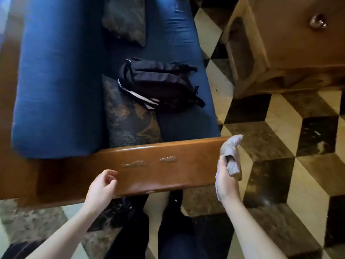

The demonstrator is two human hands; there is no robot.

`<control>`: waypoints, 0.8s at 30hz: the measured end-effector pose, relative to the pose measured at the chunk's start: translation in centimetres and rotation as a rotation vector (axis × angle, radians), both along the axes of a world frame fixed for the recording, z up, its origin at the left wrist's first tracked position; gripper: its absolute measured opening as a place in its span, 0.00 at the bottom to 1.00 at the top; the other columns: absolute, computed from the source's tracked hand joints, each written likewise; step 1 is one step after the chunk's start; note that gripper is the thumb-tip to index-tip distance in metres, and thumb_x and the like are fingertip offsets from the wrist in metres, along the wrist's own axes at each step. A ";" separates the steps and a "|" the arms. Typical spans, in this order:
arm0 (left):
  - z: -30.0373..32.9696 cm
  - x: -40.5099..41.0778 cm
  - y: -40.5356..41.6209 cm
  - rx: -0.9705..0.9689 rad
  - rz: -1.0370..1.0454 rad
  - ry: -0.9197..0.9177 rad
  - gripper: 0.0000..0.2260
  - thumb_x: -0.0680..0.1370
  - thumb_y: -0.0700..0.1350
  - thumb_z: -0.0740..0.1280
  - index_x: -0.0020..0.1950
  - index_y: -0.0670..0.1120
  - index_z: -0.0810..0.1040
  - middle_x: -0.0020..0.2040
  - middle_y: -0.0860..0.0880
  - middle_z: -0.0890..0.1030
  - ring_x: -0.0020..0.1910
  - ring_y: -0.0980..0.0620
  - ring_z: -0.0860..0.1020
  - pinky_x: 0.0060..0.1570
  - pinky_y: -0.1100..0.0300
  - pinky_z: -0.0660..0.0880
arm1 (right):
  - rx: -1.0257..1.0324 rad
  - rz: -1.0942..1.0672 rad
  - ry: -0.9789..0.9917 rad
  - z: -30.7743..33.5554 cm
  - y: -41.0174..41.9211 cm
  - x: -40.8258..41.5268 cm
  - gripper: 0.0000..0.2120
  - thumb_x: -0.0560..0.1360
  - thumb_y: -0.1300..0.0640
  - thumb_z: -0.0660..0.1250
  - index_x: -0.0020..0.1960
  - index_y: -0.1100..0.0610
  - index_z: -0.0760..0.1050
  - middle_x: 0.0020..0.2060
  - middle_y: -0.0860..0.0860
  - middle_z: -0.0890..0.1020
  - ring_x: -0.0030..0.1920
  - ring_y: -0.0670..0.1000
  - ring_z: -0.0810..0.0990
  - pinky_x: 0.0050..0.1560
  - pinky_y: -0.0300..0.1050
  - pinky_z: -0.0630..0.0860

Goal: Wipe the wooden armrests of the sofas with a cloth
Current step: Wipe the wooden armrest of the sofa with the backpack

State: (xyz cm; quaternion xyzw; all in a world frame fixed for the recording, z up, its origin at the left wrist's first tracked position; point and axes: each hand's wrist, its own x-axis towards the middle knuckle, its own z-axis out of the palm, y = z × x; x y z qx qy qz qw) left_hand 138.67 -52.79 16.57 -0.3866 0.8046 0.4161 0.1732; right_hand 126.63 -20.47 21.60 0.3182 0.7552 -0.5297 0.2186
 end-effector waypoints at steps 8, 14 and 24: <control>-5.6 4.0 -2.4 -0.059 0.080 0.021 0.09 0.83 0.40 0.65 0.61 0.49 0.77 0.58 0.48 0.79 0.56 0.49 0.79 0.57 0.53 0.73 | 0.120 0.170 -0.085 -11.0 -7.1 4.4 0.57 0.67 0.15 0.45 0.83 0.52 0.58 0.82 0.63 0.62 0.81 0.64 0.62 0.81 0.63 0.63; -7.6 4.8 -2.4 -0.133 0.021 0.048 0.10 0.82 0.40 0.65 0.60 0.53 0.76 0.57 0.49 0.77 0.58 0.47 0.77 0.56 0.50 0.73 | 0.631 0.556 0.270 -14.6 -8.5 5.0 0.40 0.79 0.28 0.29 0.85 0.45 0.44 0.86 0.49 0.47 0.85 0.55 0.40 0.82 0.72 0.43; -10.2 3.0 -2.4 -0.389 -0.151 0.053 0.26 0.83 0.51 0.63 0.80 0.59 0.60 0.84 0.51 0.54 0.83 0.46 0.48 0.76 0.32 0.50 | 0.730 0.691 0.467 -17.8 -8.3 4.5 0.30 0.86 0.38 0.41 0.85 0.45 0.42 0.86 0.54 0.49 0.85 0.58 0.44 0.82 0.68 0.46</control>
